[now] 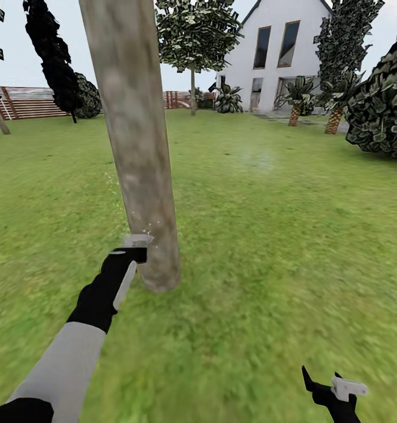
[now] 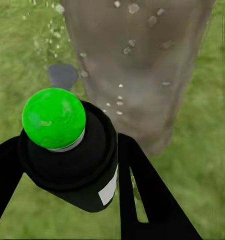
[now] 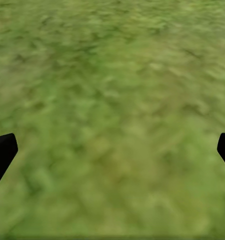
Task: In the garden, pick up the pesticide atomizer on the floor and spray pesticide onto both trees until each tree trunk is fully covered.
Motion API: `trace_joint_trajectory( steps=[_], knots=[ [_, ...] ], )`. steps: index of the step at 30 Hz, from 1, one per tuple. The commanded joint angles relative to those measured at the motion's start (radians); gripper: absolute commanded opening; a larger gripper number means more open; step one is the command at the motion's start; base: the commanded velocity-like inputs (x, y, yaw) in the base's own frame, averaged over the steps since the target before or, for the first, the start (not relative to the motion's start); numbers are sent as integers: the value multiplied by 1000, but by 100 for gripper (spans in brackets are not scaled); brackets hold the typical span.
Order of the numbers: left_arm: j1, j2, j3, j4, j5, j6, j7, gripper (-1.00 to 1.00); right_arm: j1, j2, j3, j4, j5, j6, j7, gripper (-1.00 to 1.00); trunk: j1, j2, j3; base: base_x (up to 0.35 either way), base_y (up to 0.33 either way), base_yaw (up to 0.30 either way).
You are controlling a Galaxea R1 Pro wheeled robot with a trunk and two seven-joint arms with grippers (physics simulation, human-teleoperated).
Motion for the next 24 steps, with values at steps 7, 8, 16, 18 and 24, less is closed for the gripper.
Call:
trace_joint_trajectory(
  steps=[7, 8, 16, 18, 24],
  knots=[
    [-1, -53, -72, -182, -12, 134, 3, -100, 0, 0, 0, 0, 0, 0, 0, 100, 0, 0, 0, 0, 0, 0],
    [-1, -42, -31, -207, -12, 145, 2, -100, 0, 0, 0, 0, 0, 0, 0, 100, 0, 0, 0, 0, 0, 0],
    [-11, -61, -48, -269, -7, 212, 3, -100, 0, 0, 0, -1, 0, 0, 0, 100, 0, 0, 0, 0, 0, 0],
    [-39, -80, -86, -275, -8, 225, 5, -100, 0, 0, 0, 0, 0, 0, 0, 100, 0, 0, 0, 0, 0, 0],
    [-65, -49, 33, -306, -11, 267, 20, -100, 0, 0, 0, 0, 0, 0, 0, 100, 0, 0, 0, 0, 0, 0]
  ],
)
